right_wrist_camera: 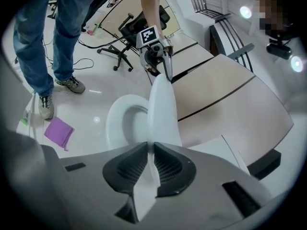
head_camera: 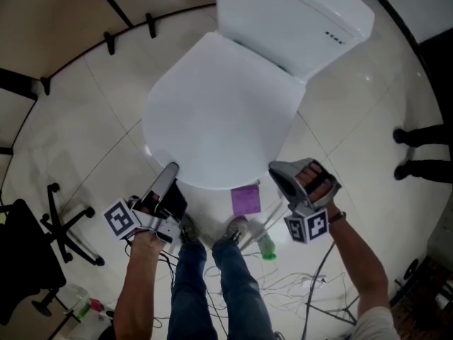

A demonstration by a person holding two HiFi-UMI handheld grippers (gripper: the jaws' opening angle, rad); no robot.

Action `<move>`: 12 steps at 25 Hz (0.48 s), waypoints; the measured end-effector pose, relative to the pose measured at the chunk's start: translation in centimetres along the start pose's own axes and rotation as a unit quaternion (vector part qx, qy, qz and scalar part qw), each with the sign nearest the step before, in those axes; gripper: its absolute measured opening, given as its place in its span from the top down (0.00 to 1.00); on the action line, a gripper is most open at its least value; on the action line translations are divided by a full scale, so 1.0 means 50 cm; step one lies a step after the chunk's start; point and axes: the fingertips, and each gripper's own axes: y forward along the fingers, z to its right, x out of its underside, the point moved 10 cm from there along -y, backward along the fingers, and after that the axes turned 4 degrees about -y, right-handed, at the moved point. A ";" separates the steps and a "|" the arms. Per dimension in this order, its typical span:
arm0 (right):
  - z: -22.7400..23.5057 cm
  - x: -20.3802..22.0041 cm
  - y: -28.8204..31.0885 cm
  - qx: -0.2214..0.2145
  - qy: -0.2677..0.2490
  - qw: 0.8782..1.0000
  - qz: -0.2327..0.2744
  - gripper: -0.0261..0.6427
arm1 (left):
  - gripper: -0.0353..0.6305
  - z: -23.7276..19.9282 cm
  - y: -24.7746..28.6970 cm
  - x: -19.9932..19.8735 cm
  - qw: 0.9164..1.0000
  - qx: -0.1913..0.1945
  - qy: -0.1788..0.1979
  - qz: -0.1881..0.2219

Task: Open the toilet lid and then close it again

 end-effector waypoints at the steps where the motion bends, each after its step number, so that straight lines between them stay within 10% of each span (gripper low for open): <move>1: 0.012 0.000 -0.006 0.010 0.008 1.000 -0.003 0.89 | 0.90 0.025 0.008 -0.001 1.000 -0.002 0.002 -0.003; 12: 0.187 0.000 -0.102 0.123 0.154 0.979 -0.046 0.89 | 0.87 0.309 0.186 -0.030 0.997 -0.071 0.001 -0.038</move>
